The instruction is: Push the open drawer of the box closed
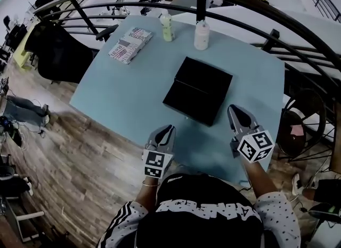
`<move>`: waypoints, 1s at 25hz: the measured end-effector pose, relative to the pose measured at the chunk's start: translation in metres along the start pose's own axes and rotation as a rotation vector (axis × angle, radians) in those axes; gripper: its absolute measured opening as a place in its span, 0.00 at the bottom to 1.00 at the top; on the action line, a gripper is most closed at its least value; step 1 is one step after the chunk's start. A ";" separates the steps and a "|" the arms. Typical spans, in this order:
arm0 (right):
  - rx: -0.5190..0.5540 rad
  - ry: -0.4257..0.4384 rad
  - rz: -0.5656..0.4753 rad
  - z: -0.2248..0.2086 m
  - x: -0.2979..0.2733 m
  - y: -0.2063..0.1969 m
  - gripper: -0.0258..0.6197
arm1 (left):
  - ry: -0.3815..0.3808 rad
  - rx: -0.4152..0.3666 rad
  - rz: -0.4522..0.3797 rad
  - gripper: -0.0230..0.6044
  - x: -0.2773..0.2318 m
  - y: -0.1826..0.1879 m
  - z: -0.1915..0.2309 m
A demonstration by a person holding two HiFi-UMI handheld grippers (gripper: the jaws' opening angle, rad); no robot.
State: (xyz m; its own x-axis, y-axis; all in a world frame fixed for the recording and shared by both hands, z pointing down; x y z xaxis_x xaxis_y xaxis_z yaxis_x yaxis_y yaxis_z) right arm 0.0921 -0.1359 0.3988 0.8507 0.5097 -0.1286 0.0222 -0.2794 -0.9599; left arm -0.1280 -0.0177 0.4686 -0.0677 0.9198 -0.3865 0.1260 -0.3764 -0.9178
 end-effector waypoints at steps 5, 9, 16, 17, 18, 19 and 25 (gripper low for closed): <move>-0.007 -0.071 0.073 -0.014 -0.026 -0.020 0.05 | -0.046 0.008 0.030 0.04 -0.020 -0.013 0.012; -0.009 -0.132 0.141 -0.032 -0.039 -0.038 0.07 | -0.094 0.013 0.062 0.04 -0.037 -0.025 0.008; -0.054 -0.230 0.239 -0.064 -0.061 -0.067 0.10 | -0.165 0.007 0.116 0.04 -0.068 -0.039 -0.002; -0.078 -0.246 0.238 -0.068 -0.063 -0.070 0.10 | -0.170 0.006 0.122 0.04 -0.071 -0.041 -0.003; -0.099 -0.262 0.238 -0.072 -0.063 -0.073 0.10 | -0.174 0.003 0.130 0.04 -0.075 -0.042 -0.004; -0.110 -0.275 0.242 -0.076 -0.064 -0.076 0.10 | -0.177 -0.001 0.142 0.04 -0.078 -0.043 -0.005; -0.116 -0.307 0.279 -0.091 -0.075 -0.079 0.11 | -0.192 -0.012 0.184 0.04 -0.092 -0.048 -0.007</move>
State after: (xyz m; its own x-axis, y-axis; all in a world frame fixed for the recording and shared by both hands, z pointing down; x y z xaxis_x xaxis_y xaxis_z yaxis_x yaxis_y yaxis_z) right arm 0.0743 -0.2262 0.5065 0.6368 0.6155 -0.4644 -0.1125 -0.5217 -0.8457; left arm -0.1203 -0.0839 0.5486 -0.2289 0.7976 -0.5580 0.1650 -0.5331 -0.8298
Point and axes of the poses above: the fingertips, and each gripper's own axes: x backward along the fingers, z to its left, y out of its top, the point moved 4 cm from there along x, backward along the fingers, and after that the axes turned 9 degrees about y, right-handed, at the moved point
